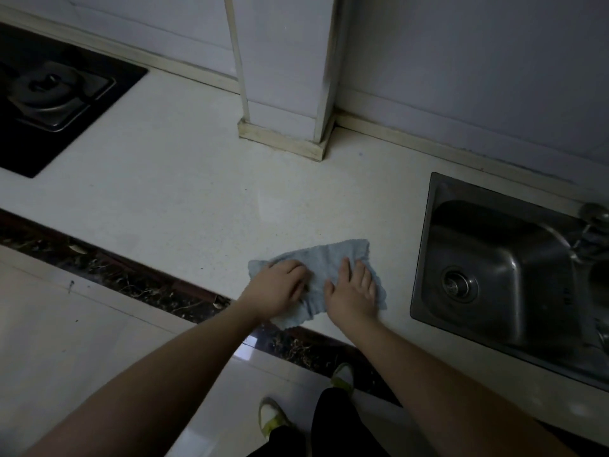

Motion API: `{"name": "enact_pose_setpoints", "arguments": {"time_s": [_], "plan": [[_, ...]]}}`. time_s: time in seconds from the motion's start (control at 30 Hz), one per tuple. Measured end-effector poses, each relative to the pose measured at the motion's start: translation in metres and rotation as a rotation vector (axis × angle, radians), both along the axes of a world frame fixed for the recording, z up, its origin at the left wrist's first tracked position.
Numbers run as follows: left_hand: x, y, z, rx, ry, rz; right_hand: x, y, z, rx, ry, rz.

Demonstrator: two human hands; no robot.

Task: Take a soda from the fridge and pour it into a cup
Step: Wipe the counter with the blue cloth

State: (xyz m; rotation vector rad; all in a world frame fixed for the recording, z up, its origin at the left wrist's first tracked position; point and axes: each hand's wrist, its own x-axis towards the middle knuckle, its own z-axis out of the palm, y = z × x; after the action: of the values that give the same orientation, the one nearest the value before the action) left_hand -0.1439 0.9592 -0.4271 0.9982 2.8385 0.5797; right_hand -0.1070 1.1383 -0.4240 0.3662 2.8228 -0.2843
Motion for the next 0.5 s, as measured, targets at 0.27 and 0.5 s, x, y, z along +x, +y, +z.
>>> {"name": "enact_pose_setpoints", "arguments": {"time_s": [0.27,0.5], "plan": [[0.039,0.026,-0.025,-0.148,-0.123,0.291,-0.019,0.002,-0.006,-0.031,-0.042,0.147],[0.01,-0.007,-0.025,-0.235,-0.156,0.097,-0.022,-0.009,-0.007,-0.019,-0.19,0.158]]}}
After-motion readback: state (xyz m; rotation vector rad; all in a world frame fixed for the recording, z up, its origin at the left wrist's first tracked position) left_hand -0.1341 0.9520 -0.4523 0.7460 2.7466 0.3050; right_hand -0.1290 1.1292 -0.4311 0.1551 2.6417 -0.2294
